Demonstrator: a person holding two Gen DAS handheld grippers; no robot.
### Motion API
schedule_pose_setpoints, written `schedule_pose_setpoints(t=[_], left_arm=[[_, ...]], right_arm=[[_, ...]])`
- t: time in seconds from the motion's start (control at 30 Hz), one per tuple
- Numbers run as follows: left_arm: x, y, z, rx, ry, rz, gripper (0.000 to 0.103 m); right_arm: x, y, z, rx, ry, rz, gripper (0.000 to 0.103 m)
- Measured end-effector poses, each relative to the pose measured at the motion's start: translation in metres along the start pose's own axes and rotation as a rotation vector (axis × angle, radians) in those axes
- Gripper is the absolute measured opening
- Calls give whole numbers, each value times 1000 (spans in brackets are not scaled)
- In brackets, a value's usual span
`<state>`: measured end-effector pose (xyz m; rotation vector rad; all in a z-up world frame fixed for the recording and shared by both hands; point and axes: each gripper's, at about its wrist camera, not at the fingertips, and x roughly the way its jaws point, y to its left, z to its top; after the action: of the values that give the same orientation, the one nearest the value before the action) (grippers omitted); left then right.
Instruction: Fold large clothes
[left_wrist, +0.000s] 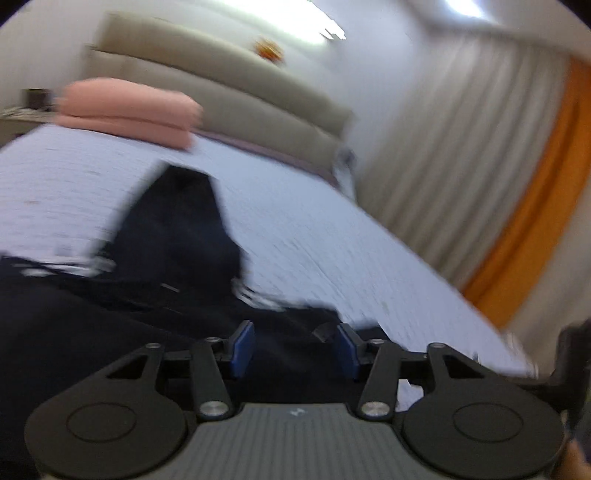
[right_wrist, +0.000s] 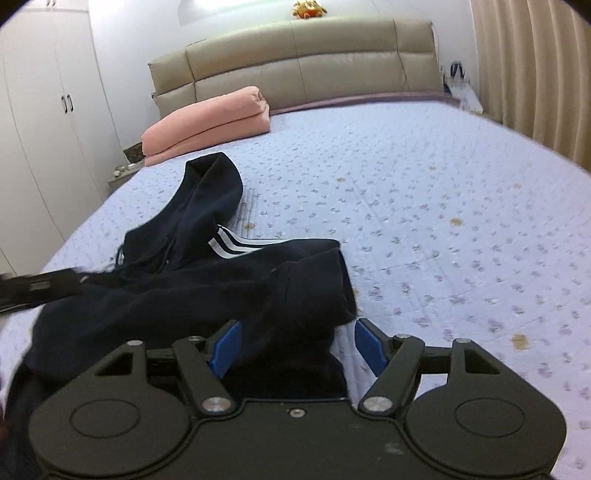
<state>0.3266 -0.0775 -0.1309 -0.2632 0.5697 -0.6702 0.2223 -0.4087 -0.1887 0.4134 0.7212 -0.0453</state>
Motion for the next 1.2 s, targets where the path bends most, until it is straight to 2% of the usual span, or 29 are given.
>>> schedule_pose_setpoints(t=[0.07, 0.2, 0.23, 0.27, 0.33, 0.43, 0.47, 0.5, 0.53, 0.6, 0.67, 0.77, 0.8, 0.83, 0.9, 0.97, 1.0, 1.03, 1.07, 1.1, 1.13, 1.17, 1.2], left_arm=[[-21, 33, 13, -69, -50, 94, 62], [-23, 90, 30, -139, 48, 279, 60], [-21, 105, 29, -161, 75, 328, 60], [-17, 117, 26, -173, 100, 356, 59], [-9, 132, 22, -177, 142, 400, 52], [4, 138, 13, -142, 160, 448, 43], [11, 141, 13, -122, 168, 472, 32], [17, 142, 14, -100, 173, 499, 12], [13, 137, 12, -77, 178, 525, 5], [8, 130, 13, -69, 174, 536, 0], [-2, 131, 15, -65, 148, 523, 0], [-24, 134, 20, -67, 35, 528, 0], [-33, 136, 21, -86, -5, 534, 0], [-40, 143, 22, -116, -39, 543, 0], [-46, 160, 22, -172, -52, 584, 0], [-46, 174, 20, -201, -21, 557, 1], [-45, 177, 19, -210, 4, 520, 5], [-42, 180, 18, -217, 33, 492, 7], [-38, 179, 18, -211, 51, 489, 16], [-34, 178, 20, -193, 55, 495, 29], [-31, 177, 21, -183, 54, 505, 38], [-27, 177, 24, -183, 54, 516, 58], [-22, 178, 26, -190, 55, 523, 69]], right_arm=[[14, -5, 11, 51, 8, 5, 85], [55, -17, 30, 157, 75, -74, 85], [63, -19, 31, 170, 97, -81, 76], [70, -18, 31, 157, 118, -84, 45], [77, -6, 34, 92, 134, -86, 6], [65, 21, 44, -19, 70, -43, 6], [59, 31, 48, -56, 46, -34, 6], [51, 40, 53, -80, 18, -17, 6], [42, 47, 59, -91, -15, 11, 6], [23, 56, 71, -93, -81, 53, 6], [8, 57, 81, -71, -133, 88, 6], [-2, 47, 82, -44, -192, 149, 6], [-1, 44, 78, -41, -196, 139, 6], [7, 38, 73, -30, -176, 122, 8], [38, 23, 59, 11, -68, 81, 8], [77, 6, 38, 48, 82, -37, 19], [94, -3, 27, 70, 163, -91, 19], [103, -12, 19, 101, 210, -104, 19], [102, -19, 16, 134, 200, -78, 21], [97, -23, 17, 147, 186, -62, 27], [92, -23, 20, 146, 179, -59, 43], [85, -20, 24, 141, 157, -70, 56], [78, -17, 29, 124, 130, -81, 61]])
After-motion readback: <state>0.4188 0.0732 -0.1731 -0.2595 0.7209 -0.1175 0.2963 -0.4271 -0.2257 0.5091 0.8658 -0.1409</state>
